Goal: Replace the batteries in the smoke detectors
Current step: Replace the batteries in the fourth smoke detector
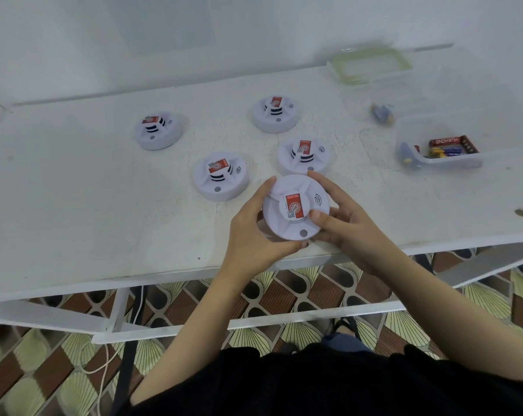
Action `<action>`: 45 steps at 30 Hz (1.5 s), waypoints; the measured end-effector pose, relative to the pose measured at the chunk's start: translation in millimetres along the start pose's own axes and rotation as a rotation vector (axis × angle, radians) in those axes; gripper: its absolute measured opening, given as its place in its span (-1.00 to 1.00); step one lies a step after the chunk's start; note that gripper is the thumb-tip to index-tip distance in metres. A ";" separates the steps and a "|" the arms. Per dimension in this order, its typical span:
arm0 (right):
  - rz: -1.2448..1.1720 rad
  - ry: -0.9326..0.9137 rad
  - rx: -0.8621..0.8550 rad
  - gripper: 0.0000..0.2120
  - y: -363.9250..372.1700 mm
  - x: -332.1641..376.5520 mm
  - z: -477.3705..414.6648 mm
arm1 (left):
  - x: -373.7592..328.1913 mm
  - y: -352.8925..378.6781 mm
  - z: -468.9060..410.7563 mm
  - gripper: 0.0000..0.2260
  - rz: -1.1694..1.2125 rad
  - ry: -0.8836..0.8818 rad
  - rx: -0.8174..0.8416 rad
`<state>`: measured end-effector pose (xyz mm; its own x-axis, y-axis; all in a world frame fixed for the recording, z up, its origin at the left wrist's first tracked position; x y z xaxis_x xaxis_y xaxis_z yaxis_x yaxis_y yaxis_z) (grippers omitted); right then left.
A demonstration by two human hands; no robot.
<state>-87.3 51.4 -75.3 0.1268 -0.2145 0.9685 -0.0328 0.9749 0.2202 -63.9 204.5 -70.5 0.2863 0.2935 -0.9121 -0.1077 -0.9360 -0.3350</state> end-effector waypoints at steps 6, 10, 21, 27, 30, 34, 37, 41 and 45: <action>-0.057 0.026 0.018 -0.42 -1.9 -2.8 -0.8 | 3.2 0.2 -0.1 -0.15 0.011 -0.009 -0.008; -0.077 0.039 0.025 -0.40 -2.2 -2.2 -1.9 | 4.4 0.3 0.1 -0.15 0.006 -0.005 -0.005; -0.101 0.038 0.036 -0.40 -0.6 -1.1 -1.3 | 4.0 0.3 -0.3 -0.16 -0.005 0.009 0.001; -0.101 0.033 0.043 -0.41 -0.9 -0.5 -0.9 | 3.4 0.6 -0.4 -0.16 -0.011 0.019 0.000; -0.096 0.036 0.036 -0.40 -0.6 0.1 -1.1 | 3.3 0.4 -0.8 -0.16 -0.020 0.020 0.001; -0.092 0.039 0.031 -0.40 0.2 0.4 -1.0 | 3.7 0.7 -0.8 -0.15 -0.020 0.010 0.002; -0.096 0.040 0.026 -0.41 0.8 0.9 -0.5 | 4.1 0.2 -0.4 -0.15 -0.015 0.003 0.001; -0.093 0.032 0.021 -0.41 0.6 1.4 -0.3 | 5.5 -0.3 -0.8 -0.15 -0.021 0.006 0.000; -0.095 0.029 0.017 -0.41 1.3 1.5 -0.2 | 5.2 -0.4 -1.1 -0.15 -0.023 0.016 0.006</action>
<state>-86.9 52.3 -73.6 0.1586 -0.3041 0.9394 -0.0364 0.9490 0.3133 -61.3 206.2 -74.8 0.3041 0.3114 -0.9003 -0.1068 -0.9280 -0.3571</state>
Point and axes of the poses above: each hand's wrist, its own z-axis away from the middle knuckle, its own y-axis out of the palm, x = y × z, the point moved 6 cm from there along -z, towards the middle knuckle, and after that the axes turned 5 degrees about -x, right-handed, at the moved point
